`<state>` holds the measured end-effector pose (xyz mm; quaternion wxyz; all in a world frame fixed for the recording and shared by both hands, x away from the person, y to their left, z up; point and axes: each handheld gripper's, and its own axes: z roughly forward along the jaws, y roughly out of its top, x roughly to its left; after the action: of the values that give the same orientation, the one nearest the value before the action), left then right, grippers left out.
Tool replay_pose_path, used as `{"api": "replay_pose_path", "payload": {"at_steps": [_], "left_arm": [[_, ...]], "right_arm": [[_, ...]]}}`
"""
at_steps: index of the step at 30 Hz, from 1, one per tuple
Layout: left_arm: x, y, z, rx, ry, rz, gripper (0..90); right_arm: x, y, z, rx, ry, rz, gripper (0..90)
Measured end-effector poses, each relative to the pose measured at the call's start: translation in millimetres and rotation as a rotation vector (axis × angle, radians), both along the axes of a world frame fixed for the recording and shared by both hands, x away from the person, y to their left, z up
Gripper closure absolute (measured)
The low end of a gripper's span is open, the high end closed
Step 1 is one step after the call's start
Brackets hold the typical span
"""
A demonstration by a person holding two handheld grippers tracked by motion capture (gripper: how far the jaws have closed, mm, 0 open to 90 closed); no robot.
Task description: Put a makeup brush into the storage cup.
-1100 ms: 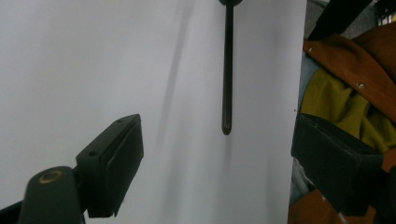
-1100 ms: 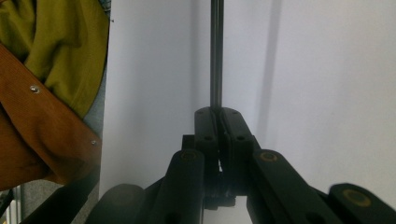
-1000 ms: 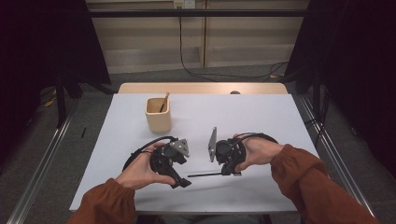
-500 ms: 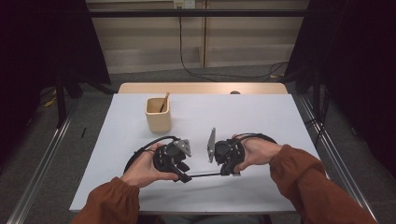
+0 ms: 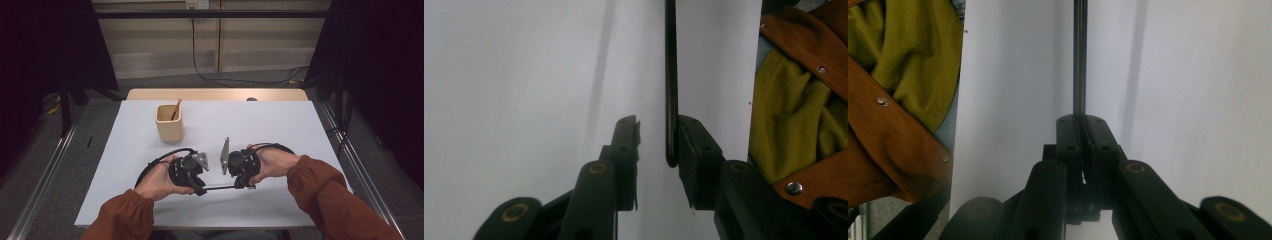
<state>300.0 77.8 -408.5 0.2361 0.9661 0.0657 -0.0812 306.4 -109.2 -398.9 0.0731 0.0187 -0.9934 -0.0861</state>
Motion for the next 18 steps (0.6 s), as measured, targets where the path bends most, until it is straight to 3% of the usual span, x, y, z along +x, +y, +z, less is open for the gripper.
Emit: {"api": "replay_pose_path", "payload": {"at_steps": [7, 18], "left_arm": [[0.3, -2.3, 1.3, -0.032, 0.009, 0.014, 75.8], [2.5, -8.3, -1.8, -0.040, 0.023, 0.002, 78.5]], "right_arm": [[0.5, -0.1, 0.4, 0.023, -0.011, -0.004, 85.8], [-0.2, 1.6, -0.3, 0.027, -0.013, -0.008, 85.8]]}}
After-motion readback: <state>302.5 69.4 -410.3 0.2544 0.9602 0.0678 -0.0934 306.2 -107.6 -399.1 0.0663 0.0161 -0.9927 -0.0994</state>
